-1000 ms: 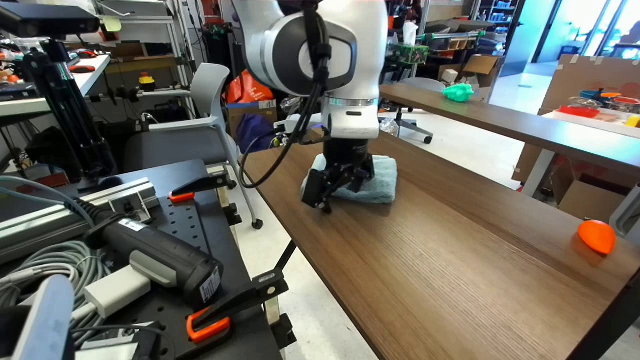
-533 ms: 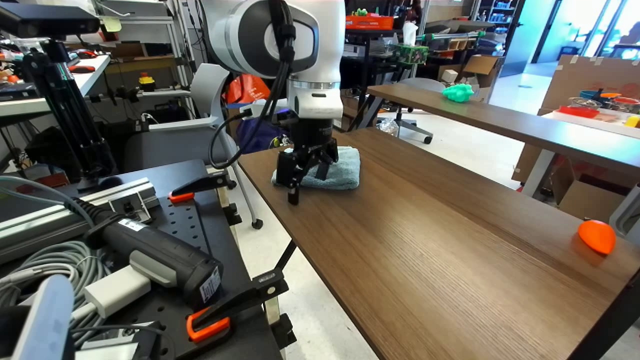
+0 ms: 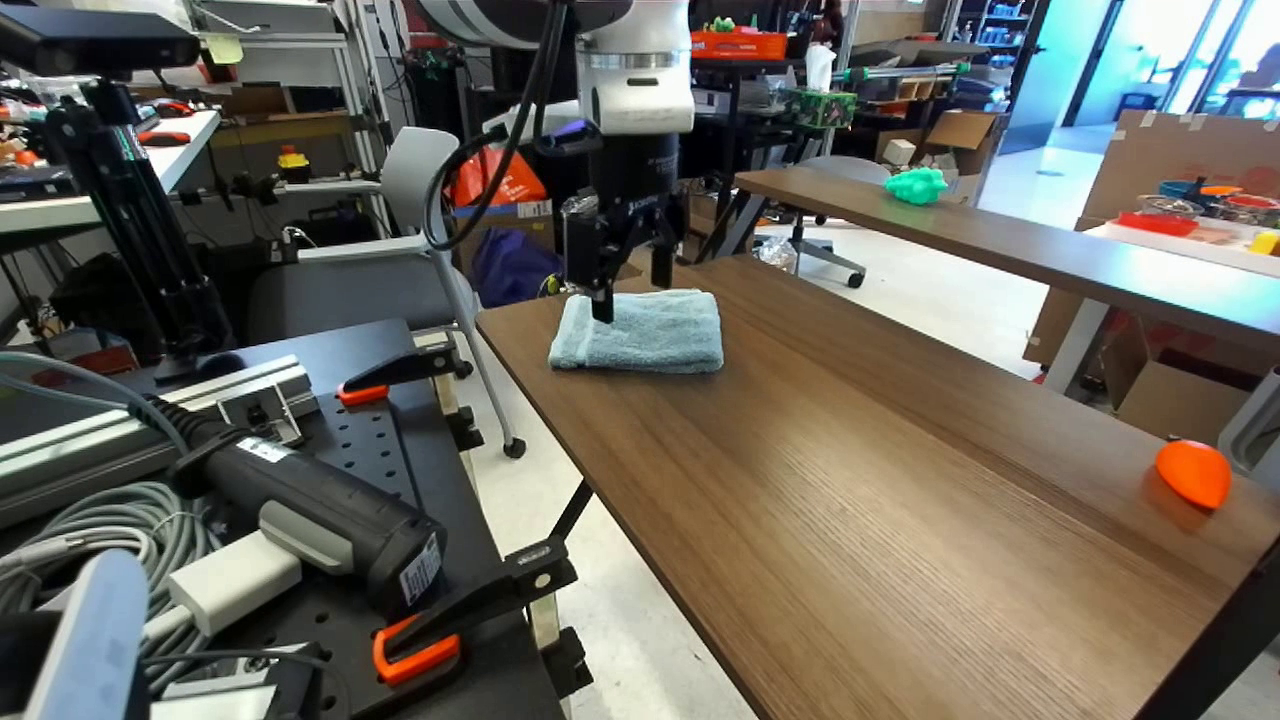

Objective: Use the towel to clean the table

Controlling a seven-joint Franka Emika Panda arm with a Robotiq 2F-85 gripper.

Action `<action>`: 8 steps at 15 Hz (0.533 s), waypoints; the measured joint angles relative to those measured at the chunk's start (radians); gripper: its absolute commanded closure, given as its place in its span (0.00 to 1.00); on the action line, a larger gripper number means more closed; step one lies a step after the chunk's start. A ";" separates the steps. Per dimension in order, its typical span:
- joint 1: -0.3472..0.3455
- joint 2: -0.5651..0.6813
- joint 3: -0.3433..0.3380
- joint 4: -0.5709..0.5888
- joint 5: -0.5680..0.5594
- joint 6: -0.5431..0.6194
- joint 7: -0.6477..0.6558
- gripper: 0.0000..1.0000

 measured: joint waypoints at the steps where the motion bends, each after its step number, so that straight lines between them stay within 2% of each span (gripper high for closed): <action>1: -0.013 -0.001 0.021 0.007 0.022 0.000 0.000 0.00; 5: -0.048 0.041 0.093 0.051 0.093 0.000 0.000 0.00; 8: -0.048 0.118 0.100 0.101 0.104 0.000 0.019 0.00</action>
